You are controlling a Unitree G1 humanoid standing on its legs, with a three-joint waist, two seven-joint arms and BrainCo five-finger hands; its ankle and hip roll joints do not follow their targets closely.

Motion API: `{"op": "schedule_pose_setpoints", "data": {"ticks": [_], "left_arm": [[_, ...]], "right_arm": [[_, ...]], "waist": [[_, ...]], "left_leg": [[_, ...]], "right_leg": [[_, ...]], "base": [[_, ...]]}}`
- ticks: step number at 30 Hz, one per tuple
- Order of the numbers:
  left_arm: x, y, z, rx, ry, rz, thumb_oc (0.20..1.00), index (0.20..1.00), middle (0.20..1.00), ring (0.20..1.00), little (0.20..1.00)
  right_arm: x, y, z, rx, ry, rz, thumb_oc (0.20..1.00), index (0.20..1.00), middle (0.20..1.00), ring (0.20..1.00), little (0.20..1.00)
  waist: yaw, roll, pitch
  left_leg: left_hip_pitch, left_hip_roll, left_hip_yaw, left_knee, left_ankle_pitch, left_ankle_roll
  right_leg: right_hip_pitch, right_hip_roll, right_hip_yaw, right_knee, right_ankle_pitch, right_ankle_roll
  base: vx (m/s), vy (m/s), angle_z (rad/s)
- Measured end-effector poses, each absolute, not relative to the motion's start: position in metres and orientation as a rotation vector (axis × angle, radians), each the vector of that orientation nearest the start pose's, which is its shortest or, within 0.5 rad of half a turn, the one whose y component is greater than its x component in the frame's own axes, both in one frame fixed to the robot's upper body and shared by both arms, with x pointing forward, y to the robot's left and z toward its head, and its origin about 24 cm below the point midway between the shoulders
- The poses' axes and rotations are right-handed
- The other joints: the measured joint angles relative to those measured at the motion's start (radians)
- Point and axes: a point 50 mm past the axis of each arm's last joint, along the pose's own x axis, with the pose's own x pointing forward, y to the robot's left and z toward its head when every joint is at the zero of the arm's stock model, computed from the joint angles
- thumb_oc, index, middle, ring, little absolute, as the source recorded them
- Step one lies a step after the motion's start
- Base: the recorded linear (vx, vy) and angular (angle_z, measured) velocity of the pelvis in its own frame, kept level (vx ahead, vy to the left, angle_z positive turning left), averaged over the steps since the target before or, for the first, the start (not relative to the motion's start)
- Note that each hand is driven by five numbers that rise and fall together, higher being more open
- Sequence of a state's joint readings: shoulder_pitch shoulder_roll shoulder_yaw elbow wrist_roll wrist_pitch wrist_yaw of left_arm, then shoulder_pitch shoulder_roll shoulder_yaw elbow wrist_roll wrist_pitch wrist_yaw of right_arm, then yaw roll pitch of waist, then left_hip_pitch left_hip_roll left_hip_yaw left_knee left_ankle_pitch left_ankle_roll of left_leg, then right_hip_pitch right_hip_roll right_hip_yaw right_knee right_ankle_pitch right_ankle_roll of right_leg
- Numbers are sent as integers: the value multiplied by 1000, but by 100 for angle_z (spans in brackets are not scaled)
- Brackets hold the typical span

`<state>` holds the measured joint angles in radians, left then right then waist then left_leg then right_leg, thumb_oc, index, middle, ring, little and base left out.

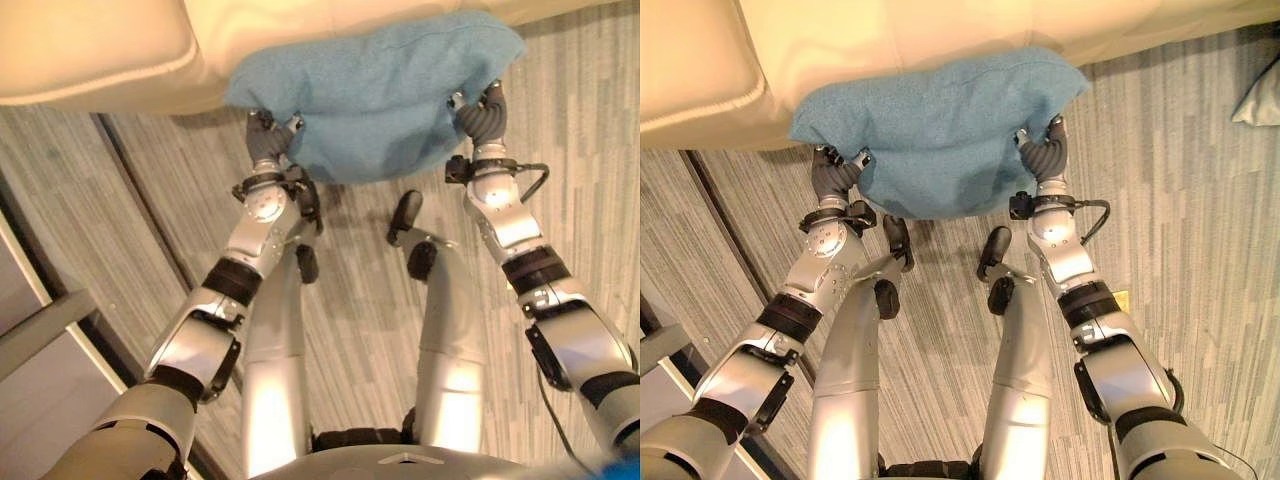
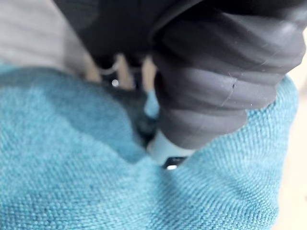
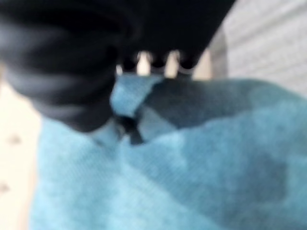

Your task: Pick up all the scattered cushions and arrange them neatly on the sofa.

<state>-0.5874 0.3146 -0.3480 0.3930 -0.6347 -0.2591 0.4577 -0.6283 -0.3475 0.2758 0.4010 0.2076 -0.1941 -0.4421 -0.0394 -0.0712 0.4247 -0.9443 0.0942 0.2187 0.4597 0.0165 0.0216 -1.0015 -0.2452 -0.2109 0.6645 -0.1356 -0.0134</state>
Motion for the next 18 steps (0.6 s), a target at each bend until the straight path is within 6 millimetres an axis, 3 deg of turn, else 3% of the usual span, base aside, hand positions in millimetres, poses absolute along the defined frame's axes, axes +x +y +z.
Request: {"op": "schedule_pose_setpoints", "data": {"ticks": [2,11,12,16,18], "left_arm": [[338,139,110,-261,-218,105,200,200,200,200,200],[305,141,50,-270,-43,67,200,200,200,200,200],[297,140,39,-264,-5,54,200,200,200,200,200],[294,136,35,-257,15,30,200,200,200,200,200],[294,134,34,-255,20,21,200,200,200,200,200]], "right_arm": [[341,-156,126,-146,-348,-157,200,200,200,200,200],[296,-171,50,-203,-116,-115,200,200,200,200,200],[285,-174,37,-220,-70,-108,200,200,200,200,200],[273,-180,27,-218,-32,-112,200,200,200,200,200],[272,-180,25,-216,-20,-113,200,200,200,200,200]], "waist": [[-3,0,-57],[-8,19,-69],[-12,22,-112],[-27,43,-157],[-22,39,-178]], "left_leg": [[86,-2,-2,-49,7,-10],[578,29,-15,-287,56,-66],[619,38,-21,-311,57,-80],[686,65,-38,-309,60,-112],[700,59,-74,-279,84,-123]], "right_leg": [[76,10,-4,-31,-5,5],[576,86,-79,-233,-12,7],[618,108,-84,-247,-33,16],[700,134,-101,-267,-59,-19],[725,138,-81,-268,-60,-22]], "base": [[88,-94,-2],[84,-120,2],[165,-206,12],[166,-69,3],[190,46,-19]]}}
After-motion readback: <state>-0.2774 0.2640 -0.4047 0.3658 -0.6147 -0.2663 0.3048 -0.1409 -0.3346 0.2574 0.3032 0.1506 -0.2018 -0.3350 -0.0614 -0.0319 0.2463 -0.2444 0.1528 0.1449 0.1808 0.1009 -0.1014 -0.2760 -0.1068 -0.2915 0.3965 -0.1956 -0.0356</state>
